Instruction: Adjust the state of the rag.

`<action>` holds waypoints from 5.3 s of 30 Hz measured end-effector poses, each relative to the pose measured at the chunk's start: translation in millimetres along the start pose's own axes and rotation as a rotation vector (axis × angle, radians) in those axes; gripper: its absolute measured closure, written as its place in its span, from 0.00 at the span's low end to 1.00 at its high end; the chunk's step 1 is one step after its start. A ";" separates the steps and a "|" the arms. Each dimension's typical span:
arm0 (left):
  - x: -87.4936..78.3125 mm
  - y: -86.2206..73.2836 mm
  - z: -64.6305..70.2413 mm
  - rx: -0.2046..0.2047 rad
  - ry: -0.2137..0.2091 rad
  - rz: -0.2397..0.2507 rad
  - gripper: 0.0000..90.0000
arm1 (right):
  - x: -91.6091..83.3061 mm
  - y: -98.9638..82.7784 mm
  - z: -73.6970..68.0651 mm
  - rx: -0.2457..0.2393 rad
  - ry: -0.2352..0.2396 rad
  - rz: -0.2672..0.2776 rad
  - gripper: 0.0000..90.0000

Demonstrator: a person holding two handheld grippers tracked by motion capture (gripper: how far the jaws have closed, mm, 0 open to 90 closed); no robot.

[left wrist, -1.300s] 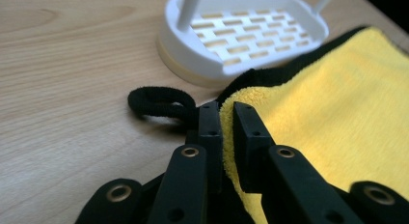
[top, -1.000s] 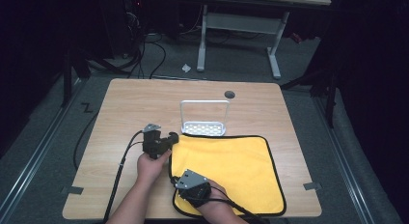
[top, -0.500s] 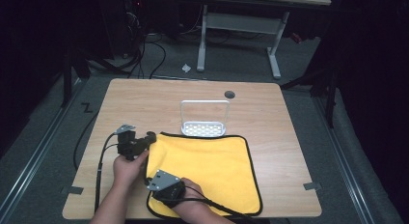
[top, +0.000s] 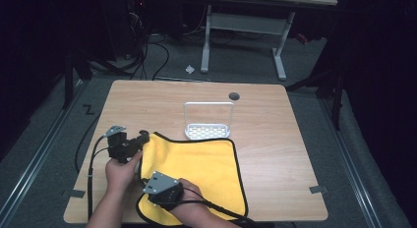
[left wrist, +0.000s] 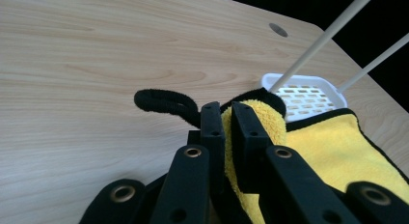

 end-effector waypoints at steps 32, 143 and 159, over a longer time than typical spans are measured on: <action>98.1 -9.7 124.4 0.140 0.028 -0.080 0.92 | -109.1 -135.5 92.1 0.208 -0.177 -0.112 0.93; 32.9 -82.4 90.9 0.291 -0.064 -0.202 0.58 | -94.5 -178.9 155.4 0.381 -0.266 -0.197 0.69; 62.8 -72.6 75.2 0.174 -0.060 -0.276 0.62 | -51.4 -177.4 200.4 0.473 -0.262 -0.239 0.40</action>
Point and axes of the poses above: each handheld gripper's, and its own axes: x roughly forward along the jaws, y roughly out of its top, z roughly to its right, the point moved 10 cm from there along x, roughly forward along the jaws, and after that the axes turned 3 degrees about -z, right-handed, at the moved point
